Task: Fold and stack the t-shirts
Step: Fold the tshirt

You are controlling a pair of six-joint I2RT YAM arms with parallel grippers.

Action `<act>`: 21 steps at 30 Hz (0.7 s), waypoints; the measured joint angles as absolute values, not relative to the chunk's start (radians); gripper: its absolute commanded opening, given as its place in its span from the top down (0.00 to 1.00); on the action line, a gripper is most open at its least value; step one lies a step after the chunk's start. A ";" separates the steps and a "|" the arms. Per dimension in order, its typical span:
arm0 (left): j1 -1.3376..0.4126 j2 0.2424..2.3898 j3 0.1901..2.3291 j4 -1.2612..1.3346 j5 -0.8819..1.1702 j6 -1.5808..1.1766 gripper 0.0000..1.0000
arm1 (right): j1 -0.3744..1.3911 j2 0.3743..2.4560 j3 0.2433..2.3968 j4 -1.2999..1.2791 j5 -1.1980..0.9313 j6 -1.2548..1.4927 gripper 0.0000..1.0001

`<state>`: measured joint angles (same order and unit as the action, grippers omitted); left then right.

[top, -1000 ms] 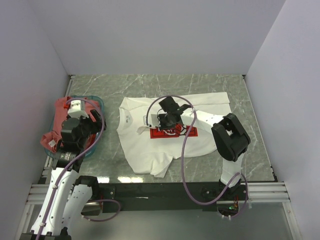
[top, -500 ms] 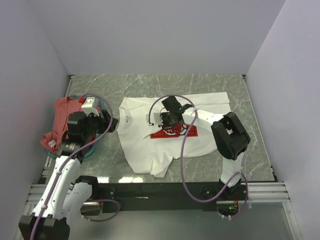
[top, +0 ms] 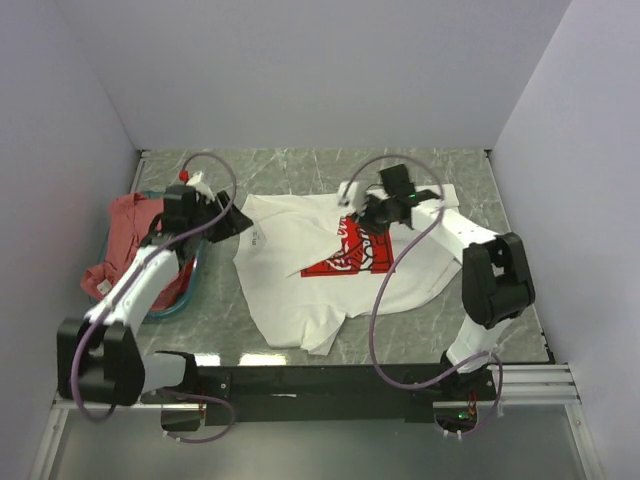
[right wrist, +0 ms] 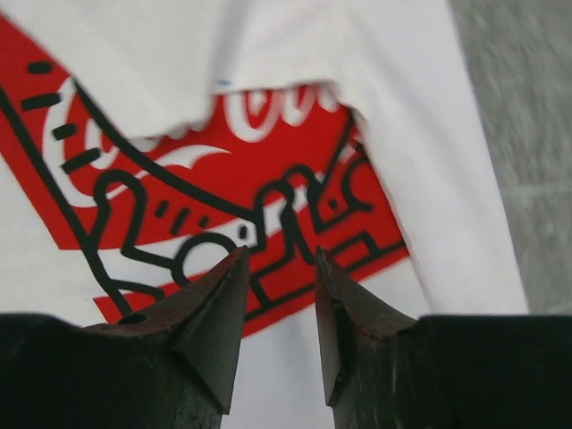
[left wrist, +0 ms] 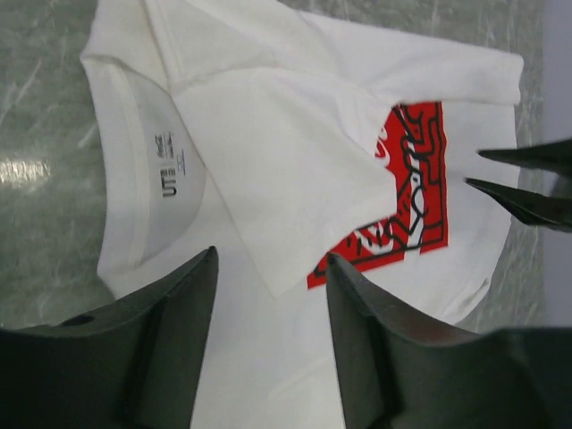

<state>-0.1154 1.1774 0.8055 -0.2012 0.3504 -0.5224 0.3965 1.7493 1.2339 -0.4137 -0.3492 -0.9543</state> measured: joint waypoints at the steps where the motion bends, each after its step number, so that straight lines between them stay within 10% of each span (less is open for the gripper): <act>1: -0.118 1.237 0.852 -0.189 0.338 -0.546 0.47 | 0.350 1.737 1.242 -0.415 -0.380 -0.916 0.58; 21: -0.134 2.056 1.501 -0.266 0.067 -0.675 0.57 | -0.276 1.991 1.492 -0.432 -0.671 -0.242 0.60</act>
<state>-0.1345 2.0563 1.5013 -0.2665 0.0666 -0.6750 -0.2756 1.9915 1.4921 -0.4320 -0.6712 -0.2417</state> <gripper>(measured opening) 0.435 0.397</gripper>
